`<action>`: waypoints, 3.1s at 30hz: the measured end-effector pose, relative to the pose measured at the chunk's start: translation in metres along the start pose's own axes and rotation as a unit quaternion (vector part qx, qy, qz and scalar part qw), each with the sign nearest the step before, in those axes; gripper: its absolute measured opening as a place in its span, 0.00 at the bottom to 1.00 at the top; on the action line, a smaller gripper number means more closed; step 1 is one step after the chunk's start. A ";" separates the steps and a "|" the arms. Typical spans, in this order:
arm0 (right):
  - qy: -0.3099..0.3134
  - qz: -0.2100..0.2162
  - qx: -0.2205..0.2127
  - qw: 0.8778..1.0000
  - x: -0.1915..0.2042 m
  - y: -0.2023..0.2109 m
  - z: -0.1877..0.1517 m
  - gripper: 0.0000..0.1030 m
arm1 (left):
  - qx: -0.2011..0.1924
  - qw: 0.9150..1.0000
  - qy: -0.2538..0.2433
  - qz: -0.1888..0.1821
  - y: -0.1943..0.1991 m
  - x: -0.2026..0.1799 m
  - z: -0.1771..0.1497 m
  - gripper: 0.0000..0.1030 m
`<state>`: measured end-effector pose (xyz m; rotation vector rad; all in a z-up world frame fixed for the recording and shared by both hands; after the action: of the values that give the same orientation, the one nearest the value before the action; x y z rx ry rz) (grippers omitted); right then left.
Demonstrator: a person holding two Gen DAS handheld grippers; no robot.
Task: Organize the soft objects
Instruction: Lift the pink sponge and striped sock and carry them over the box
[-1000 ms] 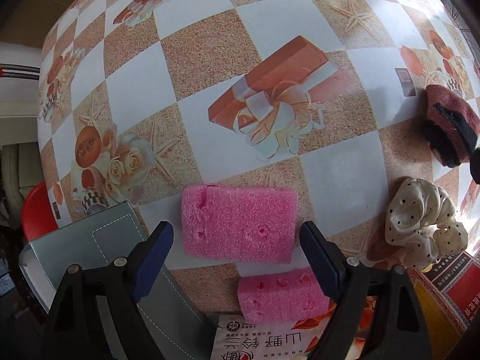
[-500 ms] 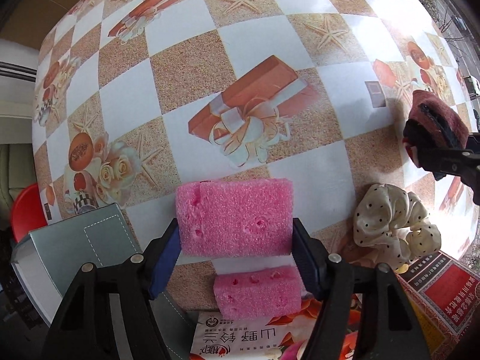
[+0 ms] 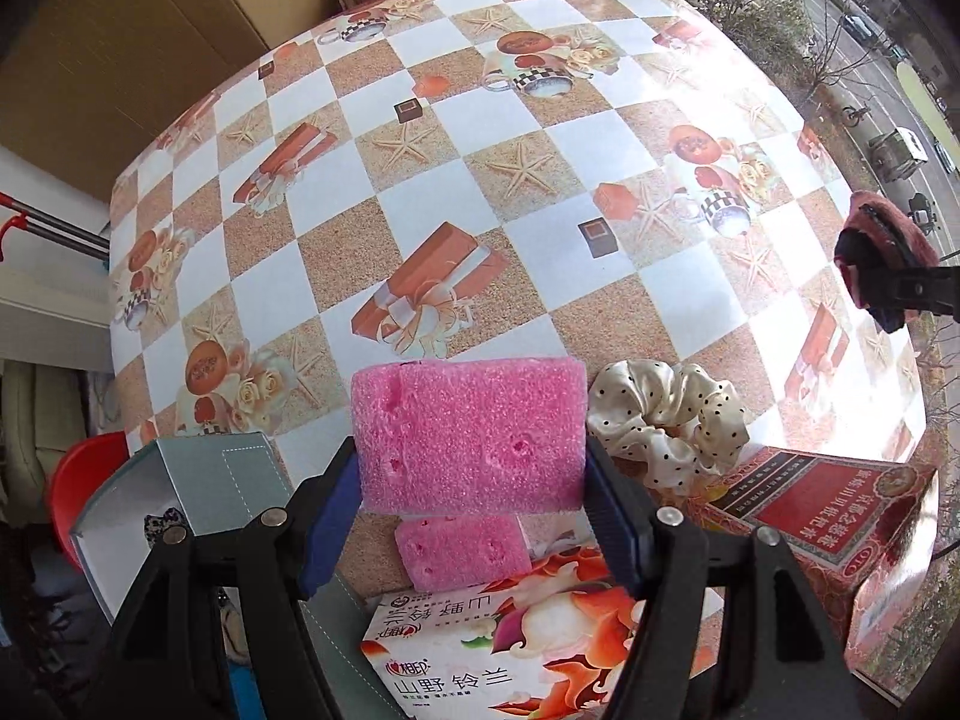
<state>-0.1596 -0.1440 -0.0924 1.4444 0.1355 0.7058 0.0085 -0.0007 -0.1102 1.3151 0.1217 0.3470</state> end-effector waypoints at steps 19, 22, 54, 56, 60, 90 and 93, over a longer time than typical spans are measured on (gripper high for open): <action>-0.010 0.016 -0.079 0.997 0.052 0.089 -0.063 0.40 | -0.077 0.995 -0.048 -0.033 0.079 -0.007 -0.045 0.71; 0.002 0.015 -0.084 0.996 0.068 0.095 -0.070 0.40 | -0.087 0.994 -0.049 -0.035 0.090 -0.003 -0.052 0.71; 0.131 0.030 -0.038 0.990 0.193 0.075 -0.155 0.40 | -0.115 0.993 0.022 -0.016 0.122 0.055 -0.122 0.71; 0.131 0.030 -0.037 0.990 0.195 0.074 -0.156 0.40 | -0.116 0.993 0.025 -0.016 0.122 0.057 -0.124 0.71; 0.133 0.028 -0.036 0.990 0.199 0.074 -0.159 0.40 | -0.119 0.992 0.028 -0.016 0.124 0.061 -0.128 0.71; 0.176 0.032 -0.019 0.984 0.248 0.062 -0.170 0.40 | -0.124 0.988 0.088 -0.003 0.127 0.113 -0.161 0.71; 0.188 0.032 -0.015 0.982 0.256 0.059 -0.171 0.40 | -0.122 0.987 0.101 0.000 0.126 0.121 -0.167 0.71</action>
<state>-0.0621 0.1325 0.0190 1.2780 0.3699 1.0261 0.0523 0.2182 -0.0185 1.0356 0.2432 0.4796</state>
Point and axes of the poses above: each gripper's, at about its wrist camera, not at the fingertips, and y roughly against the way its jaws point, x to its left, z to its top, the point moved 7 cm from there along -y, roughly the way its jaws point, and after that the axes turned 7 degrees about -x, right-handed, at the moved point
